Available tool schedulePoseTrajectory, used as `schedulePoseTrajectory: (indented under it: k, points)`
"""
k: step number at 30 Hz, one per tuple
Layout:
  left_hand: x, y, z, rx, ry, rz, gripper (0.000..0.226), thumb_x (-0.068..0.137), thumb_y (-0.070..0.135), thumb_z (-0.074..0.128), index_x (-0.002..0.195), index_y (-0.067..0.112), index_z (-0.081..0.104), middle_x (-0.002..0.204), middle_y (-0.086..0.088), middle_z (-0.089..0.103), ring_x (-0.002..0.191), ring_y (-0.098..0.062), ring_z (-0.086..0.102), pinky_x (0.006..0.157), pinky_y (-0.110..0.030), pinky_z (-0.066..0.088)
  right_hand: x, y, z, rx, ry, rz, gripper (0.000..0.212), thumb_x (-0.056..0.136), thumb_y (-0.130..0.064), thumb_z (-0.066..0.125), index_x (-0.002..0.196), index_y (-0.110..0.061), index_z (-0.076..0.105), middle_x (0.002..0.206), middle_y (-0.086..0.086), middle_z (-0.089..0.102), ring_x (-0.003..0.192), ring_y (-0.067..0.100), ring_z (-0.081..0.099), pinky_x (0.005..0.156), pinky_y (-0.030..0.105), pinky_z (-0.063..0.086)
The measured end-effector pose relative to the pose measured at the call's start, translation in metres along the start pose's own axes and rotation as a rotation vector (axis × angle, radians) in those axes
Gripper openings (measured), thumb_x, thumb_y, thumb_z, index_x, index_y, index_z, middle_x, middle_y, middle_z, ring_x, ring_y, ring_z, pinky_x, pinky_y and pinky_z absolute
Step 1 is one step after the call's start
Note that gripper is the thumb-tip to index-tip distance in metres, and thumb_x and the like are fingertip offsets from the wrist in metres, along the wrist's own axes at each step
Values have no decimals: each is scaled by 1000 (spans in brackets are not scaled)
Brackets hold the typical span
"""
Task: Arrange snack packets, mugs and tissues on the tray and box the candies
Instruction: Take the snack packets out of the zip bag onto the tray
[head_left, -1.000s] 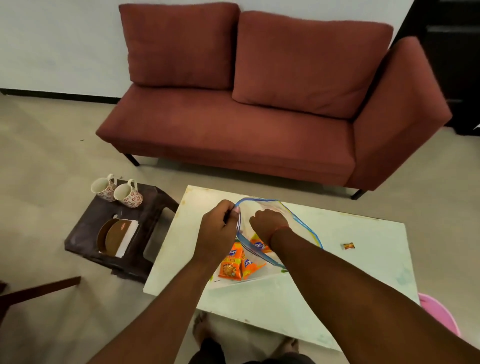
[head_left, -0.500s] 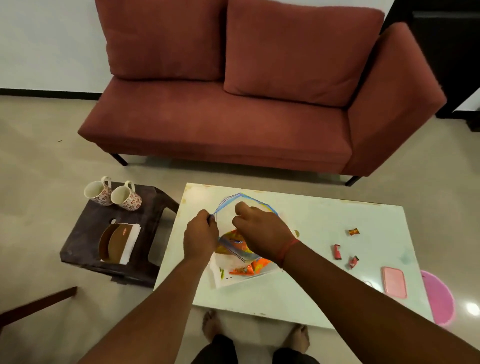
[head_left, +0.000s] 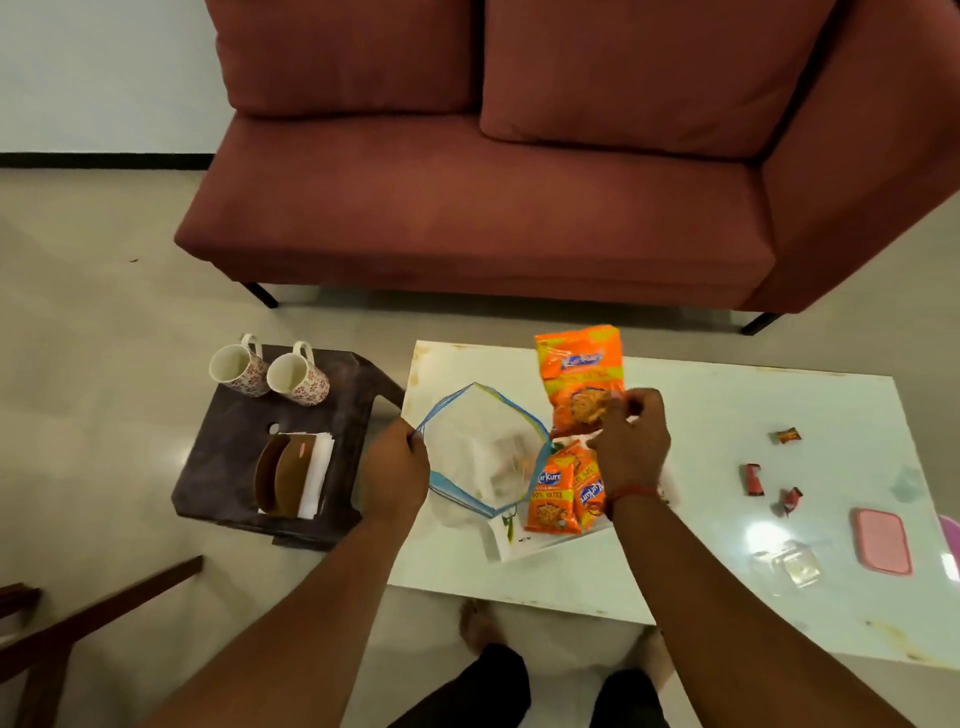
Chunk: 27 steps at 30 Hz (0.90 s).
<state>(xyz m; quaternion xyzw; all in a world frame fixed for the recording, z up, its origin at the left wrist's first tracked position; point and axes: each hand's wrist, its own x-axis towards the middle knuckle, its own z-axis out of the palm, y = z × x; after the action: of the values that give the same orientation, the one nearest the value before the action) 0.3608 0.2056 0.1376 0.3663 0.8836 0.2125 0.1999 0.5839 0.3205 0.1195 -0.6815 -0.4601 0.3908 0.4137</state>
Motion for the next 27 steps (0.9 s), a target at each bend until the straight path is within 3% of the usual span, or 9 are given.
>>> schedulePoseTrajectory:
  k: [5,8,11,15,17,20,22,25,27]
  points:
    - [-1,-27,3,-25,59,-56,21,101,23,46,81,18,49,76,0,56,69,-18,54,59,-28,39,5,70,13,-167,61,369,8,94,-22,51,94,-15,56,102,17,69,94,38,64,83,37,48]
    - [-4,-39,5,-26,84,-57,18,101,25,47,85,17,51,78,1,56,71,-17,54,61,-26,40,5,96,18,-270,4,484,20,94,-19,49,102,-7,63,105,18,69,91,35,63,72,28,39]
    - [-6,-47,8,-17,61,-49,15,100,26,48,87,19,50,80,4,55,71,-13,53,57,-16,37,12,103,22,-80,-93,650,14,92,-10,50,93,-6,64,89,16,69,62,24,59,55,28,48]
    - [-14,-40,12,-20,20,-31,17,100,27,49,86,18,51,77,3,57,69,-12,54,55,-16,37,15,104,14,208,-197,910,7,88,-2,61,94,-4,58,87,22,62,66,31,60,68,45,56]
    - [-19,-27,15,-29,-13,-4,17,100,29,50,89,17,55,80,0,61,71,-14,57,58,-23,43,13,98,3,191,-264,821,15,90,-3,58,102,-10,55,92,23,59,68,30,58,66,45,54]
    - [-25,0,19,14,-85,92,17,98,24,52,92,12,63,88,-6,63,81,-23,59,72,-38,50,9,83,-21,-62,-407,281,35,89,-2,58,121,-17,54,121,14,59,96,29,61,86,46,54]
    - [-31,25,22,55,-128,153,17,98,21,52,93,12,64,91,-6,62,83,-23,58,73,-36,46,9,61,-42,-63,-496,14,39,91,-6,60,127,-21,53,131,2,57,109,19,60,96,39,53]
    - [-39,68,28,74,-144,243,16,99,21,51,90,15,63,87,-3,60,80,-21,56,66,-32,39,16,19,-77,-41,-598,-183,43,92,-43,61,132,-38,49,134,-14,49,114,2,55,87,19,52]
    - [-46,103,33,61,-141,317,15,98,19,51,90,15,62,85,-2,59,81,-21,55,67,-32,39,24,-9,-103,-187,-679,-361,57,83,-66,58,134,-47,43,130,-19,42,109,-3,55,79,14,51]
